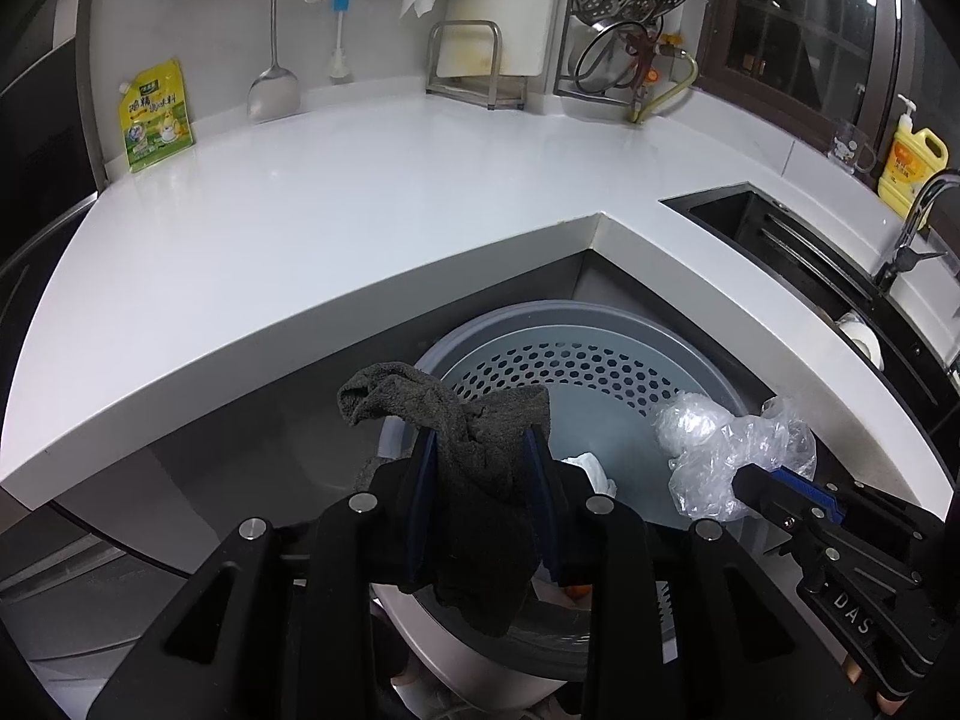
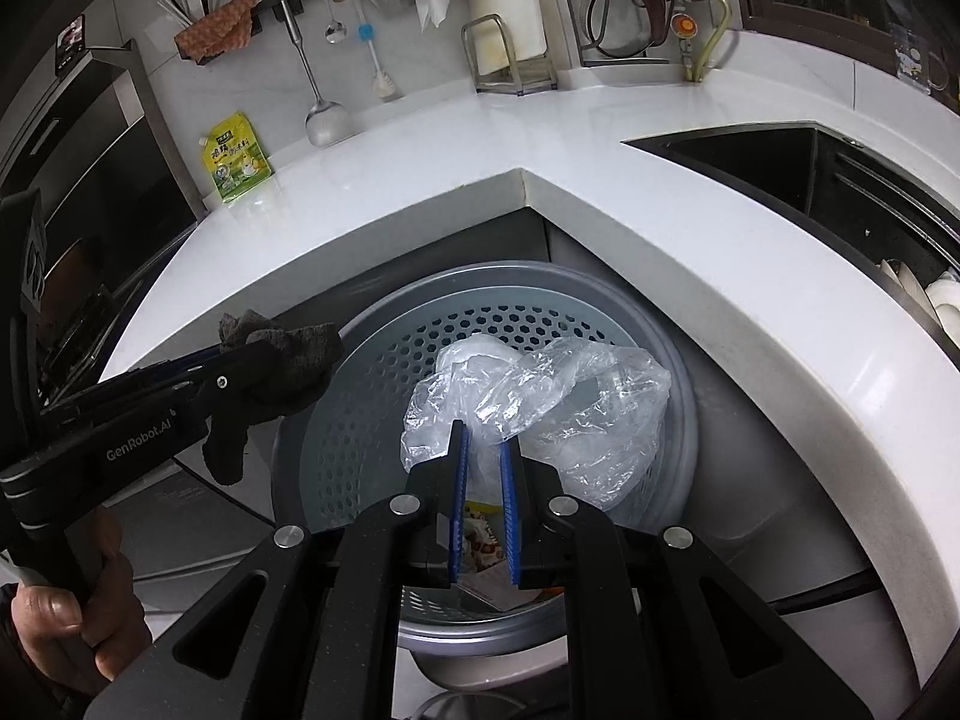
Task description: Collect trash
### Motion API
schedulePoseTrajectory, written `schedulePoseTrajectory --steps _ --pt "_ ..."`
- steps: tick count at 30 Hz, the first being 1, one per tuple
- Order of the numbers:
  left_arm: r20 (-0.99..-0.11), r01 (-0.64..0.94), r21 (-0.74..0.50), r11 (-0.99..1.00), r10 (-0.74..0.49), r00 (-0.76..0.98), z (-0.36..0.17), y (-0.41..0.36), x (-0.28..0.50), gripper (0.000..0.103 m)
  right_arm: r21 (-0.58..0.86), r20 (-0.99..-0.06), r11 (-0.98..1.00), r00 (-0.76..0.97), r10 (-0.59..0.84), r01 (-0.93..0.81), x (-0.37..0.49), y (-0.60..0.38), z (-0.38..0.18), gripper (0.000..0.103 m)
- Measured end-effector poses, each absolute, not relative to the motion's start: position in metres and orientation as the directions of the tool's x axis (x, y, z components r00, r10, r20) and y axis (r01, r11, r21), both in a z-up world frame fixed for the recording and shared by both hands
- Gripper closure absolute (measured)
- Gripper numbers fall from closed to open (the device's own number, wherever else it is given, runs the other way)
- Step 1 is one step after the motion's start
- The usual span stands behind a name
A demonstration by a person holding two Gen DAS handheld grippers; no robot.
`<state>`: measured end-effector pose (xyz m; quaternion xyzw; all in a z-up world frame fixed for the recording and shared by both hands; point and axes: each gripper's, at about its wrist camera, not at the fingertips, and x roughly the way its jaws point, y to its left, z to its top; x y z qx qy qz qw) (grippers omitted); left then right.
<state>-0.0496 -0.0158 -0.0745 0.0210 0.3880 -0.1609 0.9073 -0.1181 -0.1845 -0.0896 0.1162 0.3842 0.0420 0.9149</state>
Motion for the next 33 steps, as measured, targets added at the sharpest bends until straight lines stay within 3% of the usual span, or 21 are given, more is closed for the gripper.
schedulePoseTrajectory --steps 2,4,6,24,33 --pt "-0.712 0.307 -0.09 0.947 -0.277 0.645 -0.075 -0.015 -0.049 0.071 0.247 -0.687 0.969 0.707 0.168 0.01 -0.119 -0.185 -0.089 0.088" --pt "-0.712 0.304 -0.089 0.949 -0.273 0.646 -0.075 -0.015 -0.05 0.064 0.244 -0.68 0.97 0.715 0.159 0.016 -0.12 -0.186 -0.088 0.071" --pt "-0.701 0.297 -0.083 0.951 -0.267 0.661 -0.073 -0.013 -0.052 0.044 0.244 -0.67 0.97 0.728 0.15 0.024 -0.122 -0.188 -0.086 0.058" --pt "-0.66 0.258 -0.039 0.965 -0.219 0.719 -0.06 -0.007 -0.061 0.025 0.244 -0.662 0.969 0.737 0.136 0.041 -0.126 -0.19 -0.082 0.054" --pt "-0.659 0.258 -0.043 0.965 -0.221 0.719 -0.059 -0.007 -0.061 0.021 0.239 -0.662 0.97 0.739 0.13 0.044 -0.127 -0.189 -0.082 0.051"
